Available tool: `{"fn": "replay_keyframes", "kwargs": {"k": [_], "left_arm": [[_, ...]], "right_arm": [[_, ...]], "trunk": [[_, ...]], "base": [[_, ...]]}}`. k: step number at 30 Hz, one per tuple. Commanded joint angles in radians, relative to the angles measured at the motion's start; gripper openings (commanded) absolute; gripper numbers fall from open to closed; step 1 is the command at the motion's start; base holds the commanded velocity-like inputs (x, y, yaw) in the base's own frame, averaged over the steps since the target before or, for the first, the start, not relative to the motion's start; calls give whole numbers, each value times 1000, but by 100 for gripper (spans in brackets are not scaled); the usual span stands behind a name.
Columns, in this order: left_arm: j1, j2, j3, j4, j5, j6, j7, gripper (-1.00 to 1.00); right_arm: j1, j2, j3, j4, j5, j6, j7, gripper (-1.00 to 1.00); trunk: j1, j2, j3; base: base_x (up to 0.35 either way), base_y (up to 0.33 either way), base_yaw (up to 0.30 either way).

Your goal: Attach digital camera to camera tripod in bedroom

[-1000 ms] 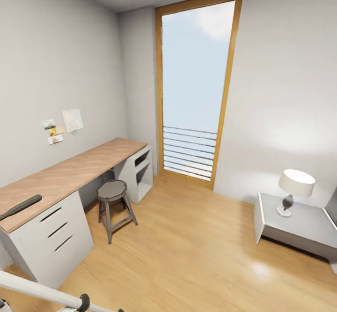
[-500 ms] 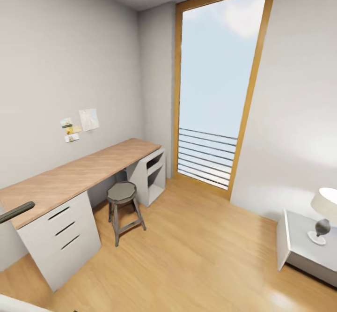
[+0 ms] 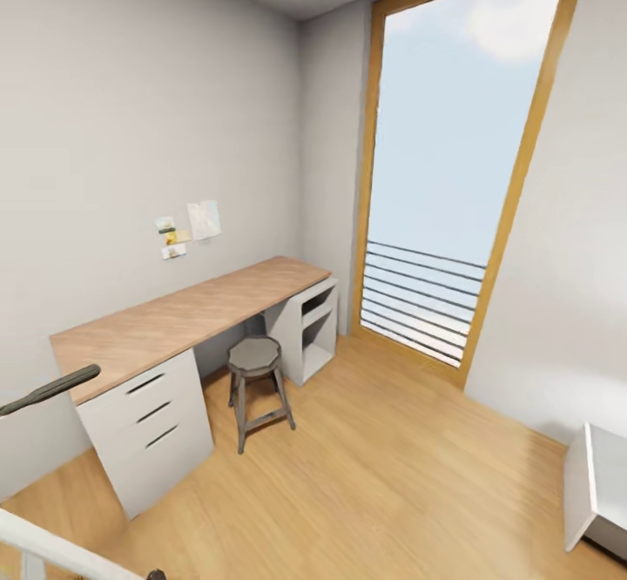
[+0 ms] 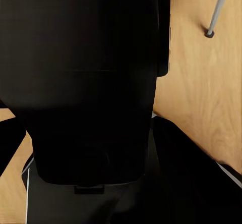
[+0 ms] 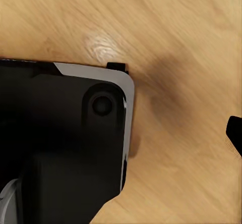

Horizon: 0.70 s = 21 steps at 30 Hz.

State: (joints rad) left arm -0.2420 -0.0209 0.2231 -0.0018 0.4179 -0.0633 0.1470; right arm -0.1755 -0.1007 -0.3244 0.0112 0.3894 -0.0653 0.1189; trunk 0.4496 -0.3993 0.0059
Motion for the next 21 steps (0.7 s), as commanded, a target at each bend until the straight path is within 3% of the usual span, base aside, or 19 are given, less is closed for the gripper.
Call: {"fn": "replay_keyframes", "kwargs": {"k": [1,21], "left_arm": [[0,0,6,0,-4,-3,3,-100],[0,0,7,0,-4,-3,3,-100]], "right_arm": [[0,-1,-8,1,8,-4,3,100],[0,-2,-7,1,8,-4,4,100]], "trunk": [[0,-1,0],[0,-1,0]], "base": [[8,-6,278],[1,-1,278]]}}
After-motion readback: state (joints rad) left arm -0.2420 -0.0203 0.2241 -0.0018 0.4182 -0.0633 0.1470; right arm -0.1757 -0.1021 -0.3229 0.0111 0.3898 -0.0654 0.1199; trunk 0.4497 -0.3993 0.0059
